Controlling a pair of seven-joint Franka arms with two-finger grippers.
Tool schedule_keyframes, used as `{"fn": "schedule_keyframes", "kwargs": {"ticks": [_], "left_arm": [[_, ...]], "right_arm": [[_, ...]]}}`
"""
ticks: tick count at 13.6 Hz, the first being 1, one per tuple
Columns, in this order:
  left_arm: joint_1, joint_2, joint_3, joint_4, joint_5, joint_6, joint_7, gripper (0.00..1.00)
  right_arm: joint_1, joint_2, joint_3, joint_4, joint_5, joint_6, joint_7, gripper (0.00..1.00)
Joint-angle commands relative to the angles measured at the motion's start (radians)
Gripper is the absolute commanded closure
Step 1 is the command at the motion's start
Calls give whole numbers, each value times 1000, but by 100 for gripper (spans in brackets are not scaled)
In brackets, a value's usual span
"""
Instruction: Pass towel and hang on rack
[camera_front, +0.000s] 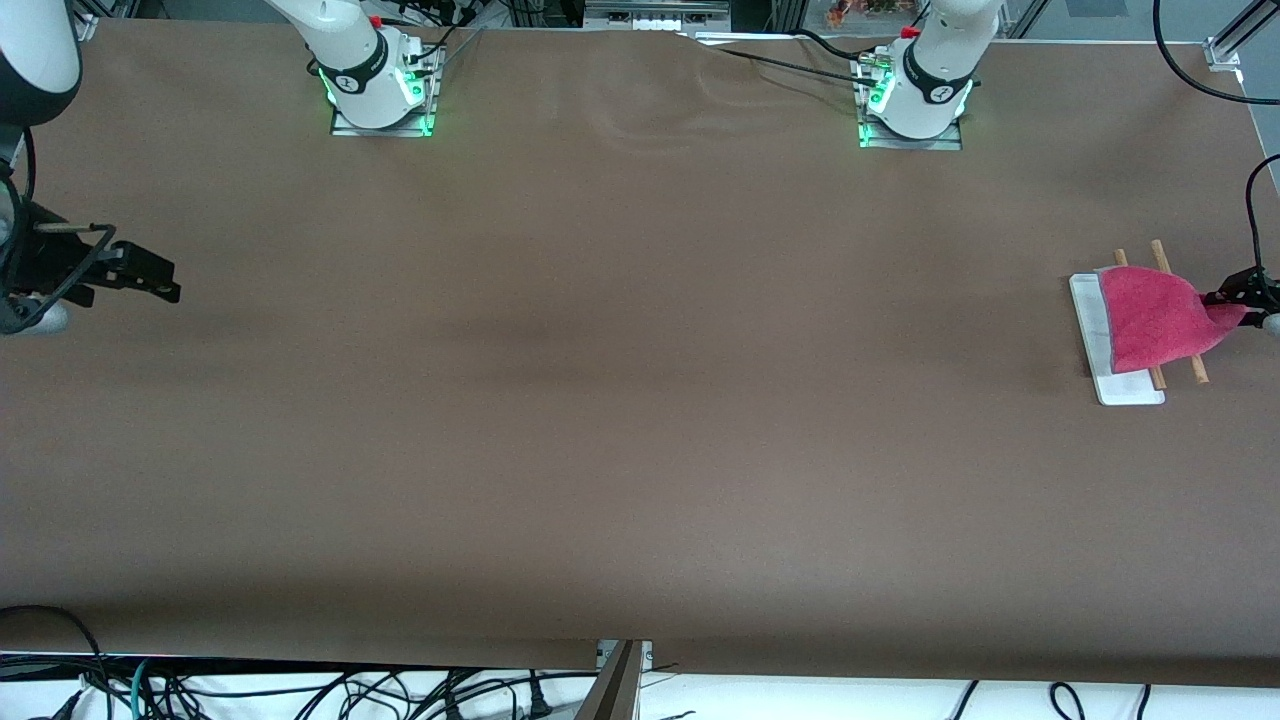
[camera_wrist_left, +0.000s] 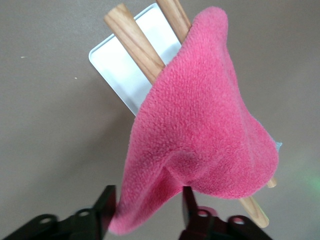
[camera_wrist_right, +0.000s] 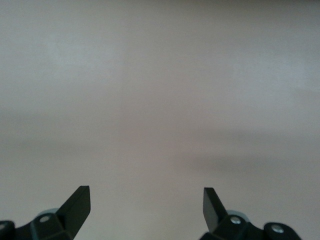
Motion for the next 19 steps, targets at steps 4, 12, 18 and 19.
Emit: {"fn": "schedule_keyframes", "kwargs": {"ticks": [4,12,18,19], "left_arm": [[-79,-63,-19,125,30,-148,-59,0],[-224,-254,-246,141,-16,-327,-656,0],[-222,-314,-429,138,-80,-326,-1055,0],[-237,-323,-423,135,-89,-312,-1082,0]], "right_arm": [[-52,-86,40,-30,5,-28,-13,0],[-50,-90,79,-2,-21,-37,-13,0],[-50,-77,80,13,-27,-35,-14,0],[-50,-77,80,13,-24,-35,-14,0]]}}
